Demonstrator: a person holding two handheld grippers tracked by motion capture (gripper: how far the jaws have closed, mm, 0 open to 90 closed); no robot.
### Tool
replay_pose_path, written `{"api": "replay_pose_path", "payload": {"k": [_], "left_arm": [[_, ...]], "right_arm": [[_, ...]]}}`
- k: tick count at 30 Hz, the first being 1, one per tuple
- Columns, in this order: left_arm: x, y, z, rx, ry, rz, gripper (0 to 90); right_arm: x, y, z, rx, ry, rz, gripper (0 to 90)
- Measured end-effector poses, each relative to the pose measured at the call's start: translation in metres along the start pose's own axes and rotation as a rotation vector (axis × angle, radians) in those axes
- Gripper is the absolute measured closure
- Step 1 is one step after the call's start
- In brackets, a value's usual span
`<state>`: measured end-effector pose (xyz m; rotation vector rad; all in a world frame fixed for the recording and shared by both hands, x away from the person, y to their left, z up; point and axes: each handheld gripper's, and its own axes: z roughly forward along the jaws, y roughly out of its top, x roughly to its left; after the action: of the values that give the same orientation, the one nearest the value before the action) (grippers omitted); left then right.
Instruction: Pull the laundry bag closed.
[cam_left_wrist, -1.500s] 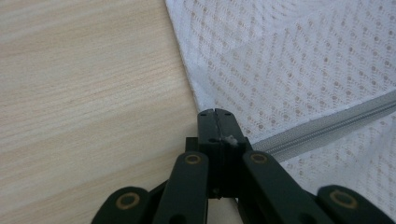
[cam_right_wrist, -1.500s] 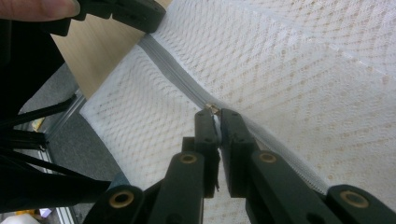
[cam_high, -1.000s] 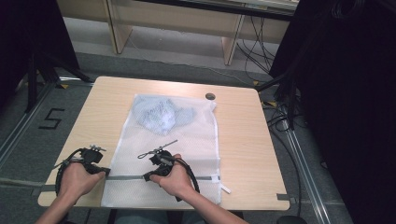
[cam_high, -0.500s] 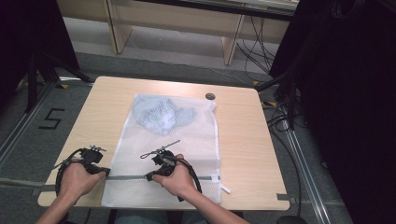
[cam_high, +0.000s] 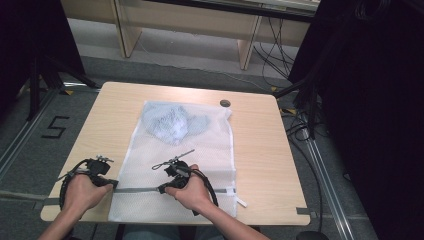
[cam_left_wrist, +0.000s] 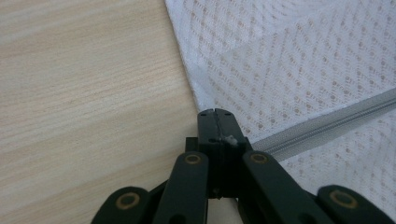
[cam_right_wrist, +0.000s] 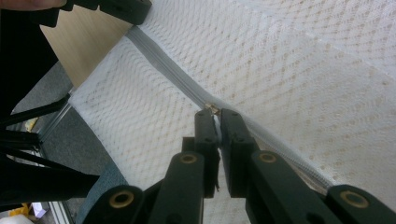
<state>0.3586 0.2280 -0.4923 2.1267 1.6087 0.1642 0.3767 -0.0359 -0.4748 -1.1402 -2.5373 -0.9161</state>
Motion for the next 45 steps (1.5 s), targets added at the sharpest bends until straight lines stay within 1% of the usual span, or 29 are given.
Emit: {"api": "replay_pose_path", "payload": {"k": [1, 2, 3, 7, 9, 11, 12, 13, 15, 17, 18, 19, 22, 23, 25, 26, 28, 29, 30, 32, 33, 35, 37, 38, 41, 42, 43, 44, 45], "left_arm": [[0.000, 0.000, 0.000, 0.001, 0.000, 0.003, 90.0], [0.001, 0.000, -0.001, 0.007, 0.001, 0.007, 90.0], [0.001, 0.000, -0.001, 0.006, 0.001, 0.006, 90.0], [0.001, 0.000, 0.000, 0.003, 0.001, 0.004, 90.0], [0.000, 0.000, 0.000, -0.001, -0.001, -0.001, 90.0], [0.000, 0.000, 0.000, 0.000, 0.000, 0.002, 90.0], [0.000, 0.000, 0.000, 0.000, 0.001, 0.003, 90.0], [0.000, 0.000, 0.000, 0.000, 0.001, 0.003, 90.0], [0.000, 0.000, 0.000, 0.000, 0.001, 0.001, 90.0], [0.000, 0.000, 0.000, 0.000, 0.001, 0.001, 90.0], [0.000, 0.000, 0.000, -0.001, 0.000, 0.001, 90.0], [0.000, 0.000, 0.000, -0.001, 0.001, 0.001, 90.0], [0.000, 0.000, 0.000, -0.002, 0.000, 0.000, 90.0], [0.000, 0.000, 0.000, -0.001, 0.000, 0.000, 90.0], [0.000, 0.000, 0.000, -0.001, 0.001, 0.002, 90.0], [0.000, 0.000, 0.000, 0.000, 0.000, 0.001, 90.0], [0.000, 0.000, 0.000, -0.001, 0.000, 0.000, 90.0], [0.001, 0.000, 0.000, 0.003, 0.001, 0.005, 90.0], [0.000, 0.000, 0.000, -0.002, 0.000, -0.001, 90.0], [0.000, 0.000, 0.000, -0.002, 0.001, 0.001, 90.0], [0.000, 0.000, 0.000, -0.001, 0.000, 0.002, 90.0], [0.000, 0.000, 0.000, -0.001, 0.001, 0.002, 90.0], [0.000, 0.000, 0.000, -0.001, 0.000, 0.001, 90.0], [0.000, 0.000, 0.000, -0.002, 0.000, 0.001, 90.0], [0.000, 0.000, 0.000, -0.001, 0.000, 0.002, 90.0], [0.000, 0.000, 0.000, -0.001, 0.000, 0.002, 90.0], [0.000, 0.000, 0.000, -0.001, 0.000, 0.002, 90.0], [0.000, 0.000, 0.000, -0.001, 0.000, 0.002, 90.0], [0.000, 0.000, 0.000, -0.001, 0.000, 0.003, 90.0]], "right_arm": [[0.000, 0.000, -0.001, -0.003, -0.040, -0.007, 86.8], [0.000, 0.000, -0.001, -0.004, -0.036, -0.016, 86.8], [0.000, 0.000, -0.001, 0.000, -0.037, -0.005, 86.8], [-0.001, -0.001, -0.002, 0.004, -0.037, 0.004, 86.8], [-0.002, -0.001, -0.003, 0.001, -0.035, 0.001, 86.8], [-0.003, -0.002, -0.004, 0.003, -0.046, 0.005, 86.8], [-0.002, -0.002, -0.005, -0.001, -0.035, 0.007, 86.8], [-0.002, -0.002, -0.005, 0.002, -0.044, 0.017, 86.8], [-0.003, -0.002, -0.006, 0.001, -0.042, 0.004, 86.8], [-0.004, -0.003, -0.006, -0.002, -0.042, 0.015, 86.8], [-0.005, -0.003, -0.007, -0.001, -0.041, 0.003, 86.8], [-0.005, -0.003, -0.007, -0.001, -0.042, 0.002, 86.8], [-0.006, -0.004, -0.009, 0.004, -0.044, 0.014, 86.8], [-0.007, -0.004, -0.009, -0.001, -0.046, -0.004, 86.8], [-0.007, -0.004, -0.010, 0.004, -0.053, 0.014, 86.8], [-0.007, -0.005, -0.010, -0.003, -0.048, 0.010, 86.8], [-0.008, -0.005, -0.011, 0.002, -0.051, 0.022, 86.8], [-0.008, -0.006, -0.011, 0.002, -0.051, 0.022, 86.8], [-0.009, -0.006, -0.011, -0.005, -0.057, 0.014, 86.8], [-0.009, -0.006, -0.012, 0.000, -0.052, 0.008, 86.8], [-0.010, -0.007, -0.012, 0.004, -0.059, 0.017, 86.8], [-0.010, -0.007, -0.013, 0.003, -0.057, 0.013, 86.8], [-0.010, -0.007, -0.013, -0.001, -0.058, 0.021, 86.8], [-0.011, -0.007, -0.013, 0.003, -0.058, 0.012, 86.8], [-0.010, -0.008, -0.014, 0.001, -0.058, 0.028, 86.8], [-0.011, -0.008, -0.014, -0.002, -0.053, 0.023, 86.8], [-0.012, -0.008, -0.015, 0.001, -0.058, 0.010, 86.8], [-0.012, -0.008, -0.015, 0.002, -0.065, 0.025, 86.8], [-0.013, -0.008, -0.015, -0.002, -0.059, 0.009, 86.8]]}}
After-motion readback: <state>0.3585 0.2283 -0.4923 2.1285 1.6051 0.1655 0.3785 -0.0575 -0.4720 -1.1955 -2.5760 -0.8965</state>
